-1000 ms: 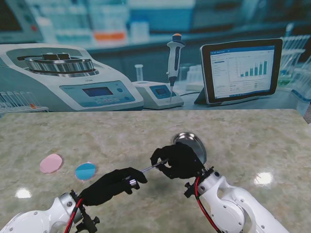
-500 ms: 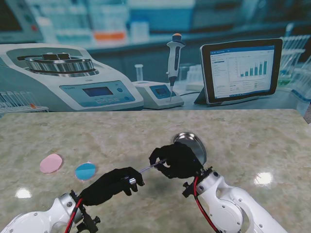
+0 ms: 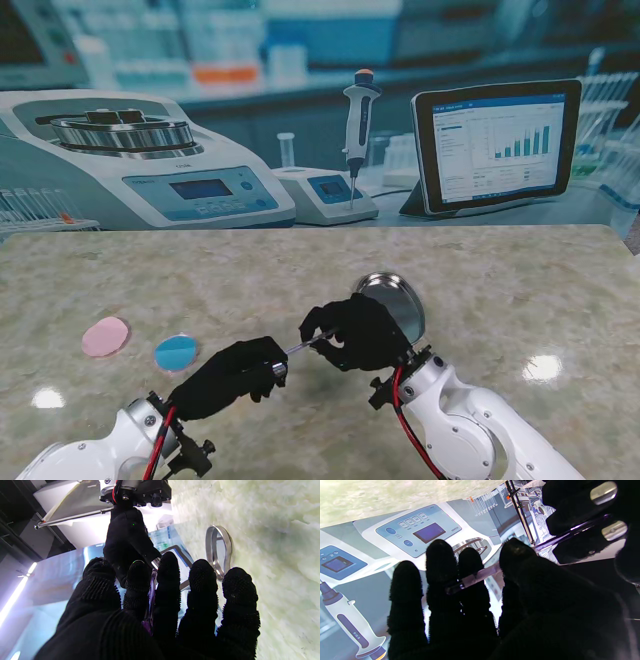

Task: Line a culture dish with filter paper and press it flat with a glass rod

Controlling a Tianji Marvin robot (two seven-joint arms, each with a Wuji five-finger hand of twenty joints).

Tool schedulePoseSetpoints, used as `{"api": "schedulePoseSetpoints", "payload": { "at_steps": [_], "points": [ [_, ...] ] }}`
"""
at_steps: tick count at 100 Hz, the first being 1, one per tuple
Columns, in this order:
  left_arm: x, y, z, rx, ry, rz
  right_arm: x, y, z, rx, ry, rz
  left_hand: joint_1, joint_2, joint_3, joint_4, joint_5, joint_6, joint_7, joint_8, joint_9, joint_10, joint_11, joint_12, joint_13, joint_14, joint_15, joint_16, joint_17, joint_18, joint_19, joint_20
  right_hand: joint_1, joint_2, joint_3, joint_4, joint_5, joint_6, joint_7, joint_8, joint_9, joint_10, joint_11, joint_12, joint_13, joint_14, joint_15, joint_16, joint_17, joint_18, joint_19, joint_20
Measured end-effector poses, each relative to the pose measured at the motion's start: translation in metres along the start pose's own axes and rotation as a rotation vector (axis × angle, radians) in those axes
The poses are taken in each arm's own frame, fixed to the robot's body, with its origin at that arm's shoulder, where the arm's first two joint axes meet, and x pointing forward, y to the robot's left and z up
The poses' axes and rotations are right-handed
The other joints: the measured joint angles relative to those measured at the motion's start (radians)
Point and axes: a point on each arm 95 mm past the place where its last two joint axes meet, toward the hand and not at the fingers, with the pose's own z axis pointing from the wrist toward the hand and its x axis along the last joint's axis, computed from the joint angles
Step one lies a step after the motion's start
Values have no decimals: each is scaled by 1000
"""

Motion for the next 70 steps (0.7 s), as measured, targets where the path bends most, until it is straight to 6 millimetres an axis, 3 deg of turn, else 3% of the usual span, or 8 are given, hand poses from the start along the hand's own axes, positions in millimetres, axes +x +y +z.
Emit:
{"api": "schedulePoseSetpoints", "payload": {
  "at_steps": [32,52,57,70],
  "points": [
    [1,-1,1,43,-7,15,3,0,2,-8,15,-1,51,0,-9,0,97,-15,86,151,118,-7,192,116,151,-86,149,86,149,0,125,113,0,0,0,0,1,11,0,-36,3,0,0,0,1,0,0,0,0,0,0,0],
    [1,-1,2,70,-12,25,3,0,1,-8,18,-5,51,0,-9,0,153,-3,99,232,175,-9,275,165,228,-131,221,96,245,0,197,118,-1,1,-3,-1,1,15,0,-74,14,0,-12,-28,1,2,0,0,0,0,0,0],
    [1,-2,2,78,-11,26,3,0,1,-8,18,-5,25,-22,96,0,166,-2,110,244,192,-9,286,177,236,-136,234,96,263,0,215,118,-13,1,-3,-1,1,16,0,-87,12,0,-21,-40,0,3,-2,-1,-12,0,0,0],
    [2,-3,2,90,-8,26,3,1,0,-8,19,-7,0,-49,179,-6,176,2,124,260,210,-9,290,189,247,-138,247,96,282,0,226,118,-43,4,-1,7,-6,30,1,-99,-51,2,-57,-83,-37,11,-48,-22,-61,0,-1,0]
  ]
}}
